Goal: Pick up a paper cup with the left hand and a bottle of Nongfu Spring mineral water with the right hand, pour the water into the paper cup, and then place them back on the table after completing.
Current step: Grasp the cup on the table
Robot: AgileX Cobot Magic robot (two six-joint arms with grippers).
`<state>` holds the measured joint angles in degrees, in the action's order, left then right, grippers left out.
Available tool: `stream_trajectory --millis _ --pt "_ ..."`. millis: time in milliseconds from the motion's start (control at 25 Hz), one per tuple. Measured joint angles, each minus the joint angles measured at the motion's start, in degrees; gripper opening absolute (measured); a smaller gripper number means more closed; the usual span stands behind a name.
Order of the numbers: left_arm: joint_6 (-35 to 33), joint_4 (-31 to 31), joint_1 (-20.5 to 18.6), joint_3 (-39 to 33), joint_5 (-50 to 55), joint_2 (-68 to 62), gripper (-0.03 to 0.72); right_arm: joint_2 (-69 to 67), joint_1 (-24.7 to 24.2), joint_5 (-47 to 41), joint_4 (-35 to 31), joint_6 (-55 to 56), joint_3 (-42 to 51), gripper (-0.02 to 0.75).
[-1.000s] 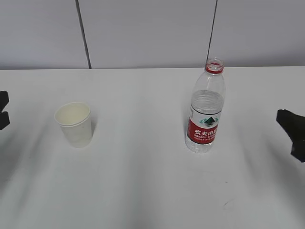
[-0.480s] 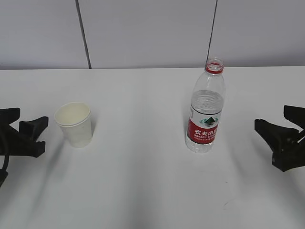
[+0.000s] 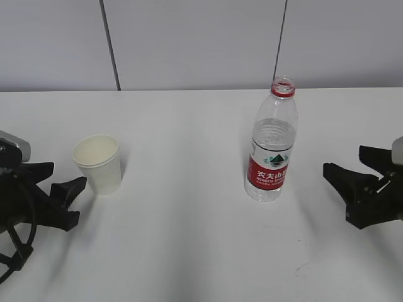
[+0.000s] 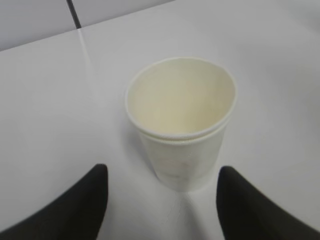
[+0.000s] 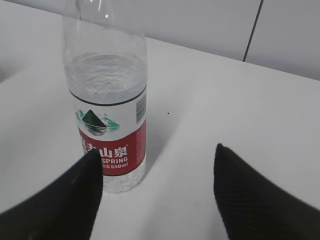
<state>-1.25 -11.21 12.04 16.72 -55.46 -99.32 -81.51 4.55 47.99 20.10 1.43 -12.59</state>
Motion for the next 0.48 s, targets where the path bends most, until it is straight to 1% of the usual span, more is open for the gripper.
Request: stream_trajectory --millis 80,120,240,320,400,480 --pt "0.0 -0.1 0.0 0.0 -3.4 -2.6 0.445 -1.0 0.0 1.7 0.5 0.0 0.0 0.514" --pt "0.0 -0.1 0.0 0.0 -5.9 -4.3 0.470 -1.5 0.0 2.6 0.8 0.0 0.0 0.514" --pt "0.0 0.0 0.0 0.5 -9.4 -9.2 0.594 -3.0 0.0 5.0 2.0 0.0 0.0 0.514" --pt "0.0 0.0 0.0 1.1 -9.7 -12.4 0.653 -3.7 0.0 5.5 2.3 0.0 -0.1 0.514" --pt "0.0 0.0 0.0 1.4 -9.8 -14.5 0.670 -4.2 0.0 5.9 2.4 0.0 -0.2 0.514" --pt "0.0 -0.1 0.0 1.7 -9.8 -15.6 0.671 -4.2 0.0 5.9 2.4 0.0 -0.2 0.514"
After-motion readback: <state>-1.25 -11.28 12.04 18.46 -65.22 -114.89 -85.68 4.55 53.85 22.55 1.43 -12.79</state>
